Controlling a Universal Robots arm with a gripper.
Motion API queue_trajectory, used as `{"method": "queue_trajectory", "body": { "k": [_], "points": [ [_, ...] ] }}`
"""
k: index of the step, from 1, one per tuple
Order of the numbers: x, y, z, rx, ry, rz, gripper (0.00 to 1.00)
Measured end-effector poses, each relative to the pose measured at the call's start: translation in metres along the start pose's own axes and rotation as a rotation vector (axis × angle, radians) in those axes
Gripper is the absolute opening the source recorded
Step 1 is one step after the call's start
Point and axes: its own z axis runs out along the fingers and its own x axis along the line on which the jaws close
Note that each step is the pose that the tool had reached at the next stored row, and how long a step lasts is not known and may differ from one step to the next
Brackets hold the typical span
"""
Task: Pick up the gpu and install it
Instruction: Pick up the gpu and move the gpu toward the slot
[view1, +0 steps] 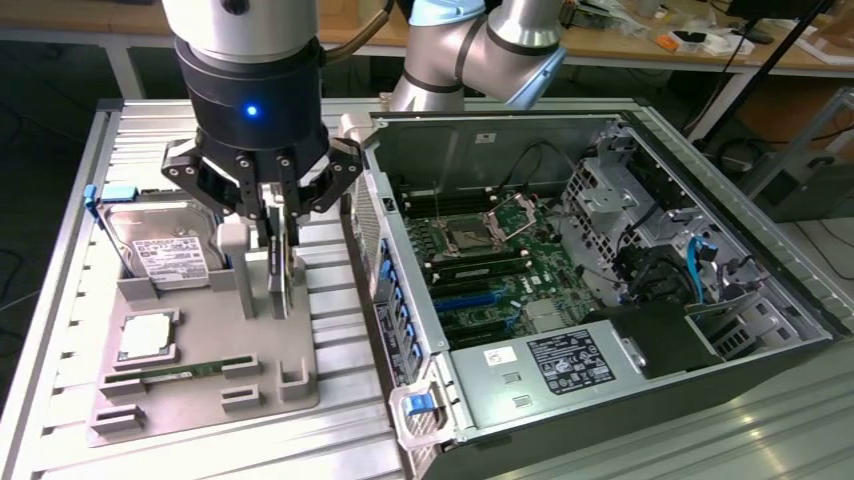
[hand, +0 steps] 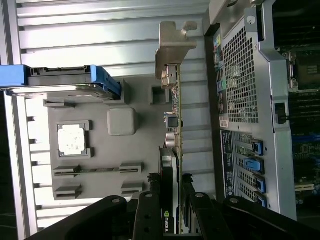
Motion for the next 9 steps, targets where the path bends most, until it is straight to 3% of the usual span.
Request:
{"method": "queue_trajectory", "body": {
  "k": [9],
  "points": [
    [-0.0001, 0.0002, -0.0041, -0.0001, 0.0000, 0.000, 0.27]
  ]
}}
